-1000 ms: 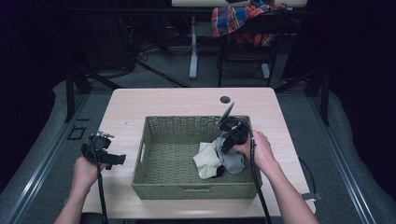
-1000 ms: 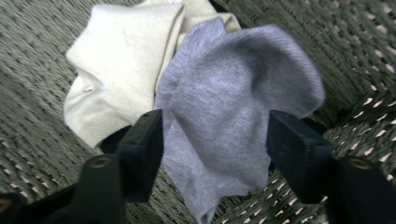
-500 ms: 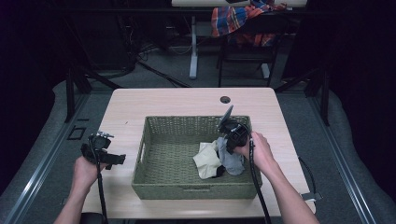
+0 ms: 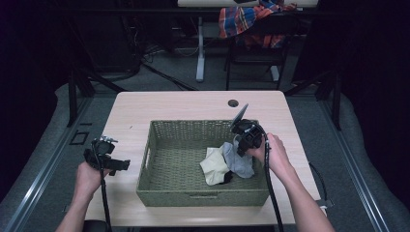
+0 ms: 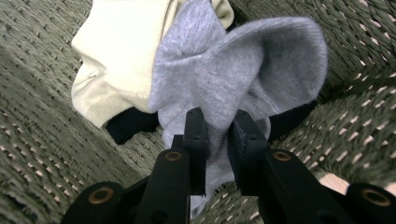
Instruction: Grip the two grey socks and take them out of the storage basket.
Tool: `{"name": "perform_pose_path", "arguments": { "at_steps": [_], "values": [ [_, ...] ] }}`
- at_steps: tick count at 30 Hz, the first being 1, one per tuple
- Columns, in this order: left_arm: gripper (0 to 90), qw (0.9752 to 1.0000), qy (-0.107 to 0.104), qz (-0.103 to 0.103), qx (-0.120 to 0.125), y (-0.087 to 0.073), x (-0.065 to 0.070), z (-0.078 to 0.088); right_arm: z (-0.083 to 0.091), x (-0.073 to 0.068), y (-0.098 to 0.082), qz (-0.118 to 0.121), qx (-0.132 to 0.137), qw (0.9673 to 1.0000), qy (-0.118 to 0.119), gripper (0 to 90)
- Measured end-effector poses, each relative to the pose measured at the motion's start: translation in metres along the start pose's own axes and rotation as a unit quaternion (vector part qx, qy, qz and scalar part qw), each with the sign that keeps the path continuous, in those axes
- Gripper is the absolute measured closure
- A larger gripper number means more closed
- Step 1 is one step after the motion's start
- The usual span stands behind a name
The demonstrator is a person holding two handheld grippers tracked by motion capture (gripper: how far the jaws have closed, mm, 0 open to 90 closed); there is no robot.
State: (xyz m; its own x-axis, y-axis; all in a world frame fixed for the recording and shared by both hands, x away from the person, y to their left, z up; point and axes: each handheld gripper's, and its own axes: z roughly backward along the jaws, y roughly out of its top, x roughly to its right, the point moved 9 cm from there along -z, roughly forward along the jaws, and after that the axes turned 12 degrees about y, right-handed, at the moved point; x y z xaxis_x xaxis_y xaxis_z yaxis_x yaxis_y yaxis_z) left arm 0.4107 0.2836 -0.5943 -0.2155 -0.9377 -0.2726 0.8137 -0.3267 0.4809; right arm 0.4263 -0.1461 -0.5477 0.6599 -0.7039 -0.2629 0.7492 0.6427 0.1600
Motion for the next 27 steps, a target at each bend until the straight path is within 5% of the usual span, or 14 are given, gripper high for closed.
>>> {"name": "perform_pose_path", "arguments": {
  "at_steps": [27],
  "values": [
    [0.2,1.0,0.001,-0.001,0.0,0.001,0.002,0.0,0.055,-0.018,0.007,0.01,0.042,0.9988,0.023,78.7]
  ]
}}
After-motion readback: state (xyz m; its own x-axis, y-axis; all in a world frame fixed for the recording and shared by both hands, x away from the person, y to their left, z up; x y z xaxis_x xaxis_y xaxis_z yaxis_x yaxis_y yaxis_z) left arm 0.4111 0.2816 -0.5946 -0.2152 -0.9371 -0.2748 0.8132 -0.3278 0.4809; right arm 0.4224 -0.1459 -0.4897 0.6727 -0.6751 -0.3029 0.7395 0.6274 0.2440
